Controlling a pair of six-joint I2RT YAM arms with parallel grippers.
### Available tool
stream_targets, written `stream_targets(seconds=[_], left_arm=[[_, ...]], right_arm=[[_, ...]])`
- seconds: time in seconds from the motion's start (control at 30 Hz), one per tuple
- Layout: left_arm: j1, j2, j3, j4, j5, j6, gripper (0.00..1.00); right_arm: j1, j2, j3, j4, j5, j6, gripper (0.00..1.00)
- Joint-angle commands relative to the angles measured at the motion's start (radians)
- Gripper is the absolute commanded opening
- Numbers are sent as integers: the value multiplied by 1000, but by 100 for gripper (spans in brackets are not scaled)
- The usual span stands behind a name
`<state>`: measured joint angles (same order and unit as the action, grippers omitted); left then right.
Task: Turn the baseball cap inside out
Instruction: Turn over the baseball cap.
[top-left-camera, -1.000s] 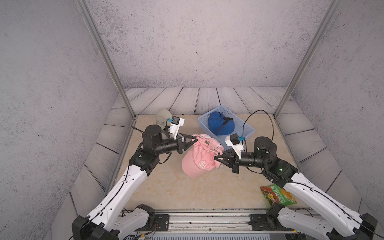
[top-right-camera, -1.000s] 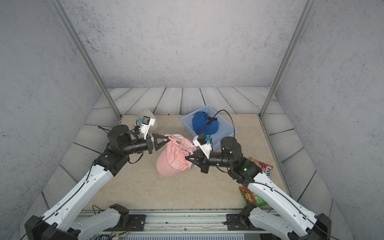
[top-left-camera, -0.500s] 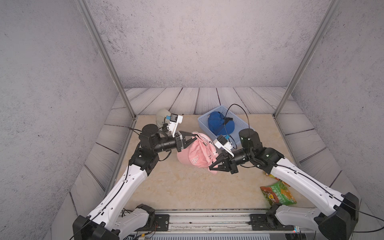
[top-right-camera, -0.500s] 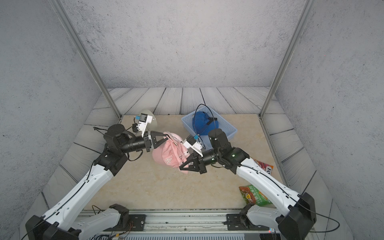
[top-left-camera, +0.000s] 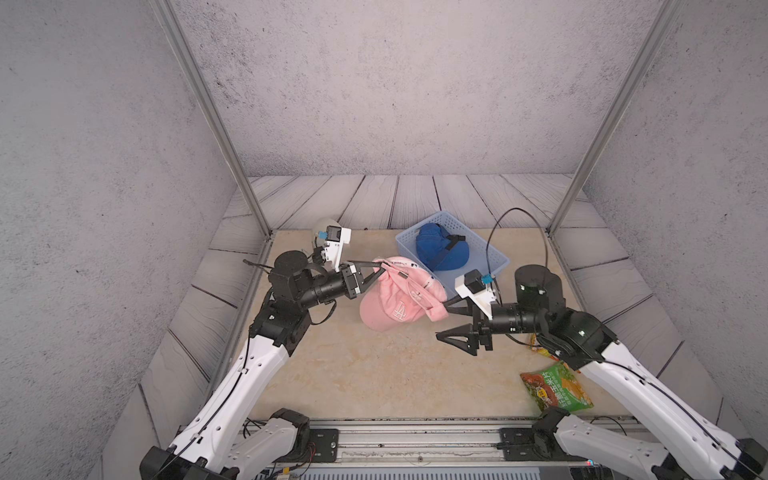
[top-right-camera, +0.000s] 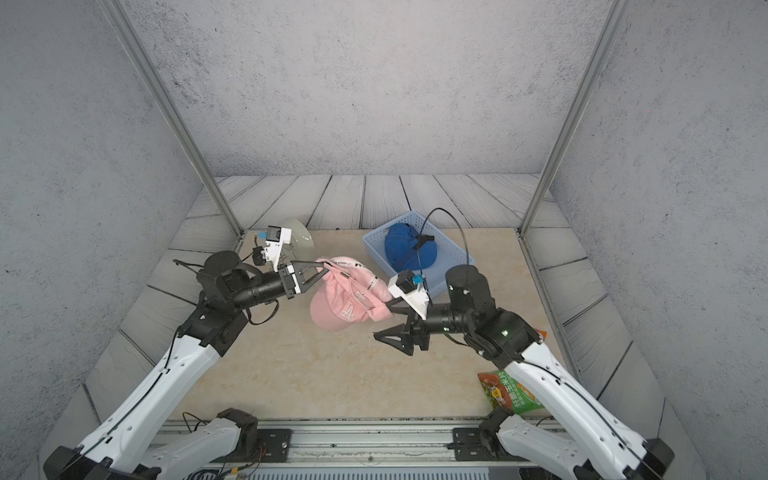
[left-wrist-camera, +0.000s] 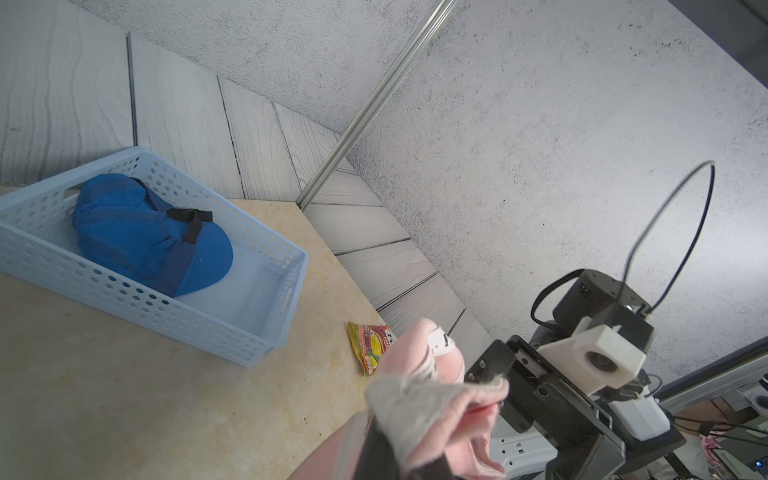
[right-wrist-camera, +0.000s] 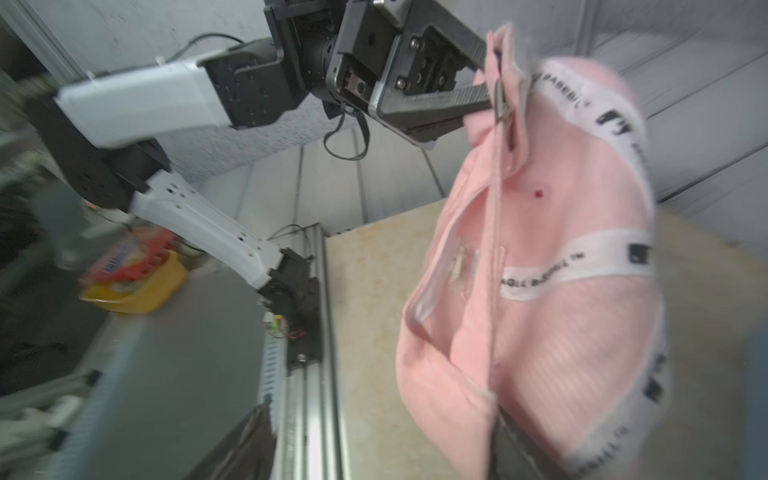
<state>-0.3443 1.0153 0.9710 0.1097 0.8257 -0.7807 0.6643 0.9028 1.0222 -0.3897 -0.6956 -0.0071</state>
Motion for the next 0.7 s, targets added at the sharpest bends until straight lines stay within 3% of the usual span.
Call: stream_targets(seconds=[0.0, 0.1, 0.23, 0.33, 0.57, 0.67], left_arm=[[10, -26, 12, 48, -20, -69, 0], [10, -24, 36, -19, 7, -36, 0], [10, -18, 43, -103, 39, -2, 0], [8, -18, 33, -100, 60, -18, 0], [8, -13, 26, -165, 122, 26, 0], [9, -5, 25, -194, 163, 50, 0]], right_arm=[[-1, -85, -101, 211, 261, 61, 87], [-1, -130, -175, 347, 327, 64, 92], [-1, -95, -138, 334, 330, 37, 93], [0, -31, -65, 284, 271, 10, 94], [3, 131, 44, 326, 57, 104, 86], [8, 182, 76, 306, 28, 106, 86]])
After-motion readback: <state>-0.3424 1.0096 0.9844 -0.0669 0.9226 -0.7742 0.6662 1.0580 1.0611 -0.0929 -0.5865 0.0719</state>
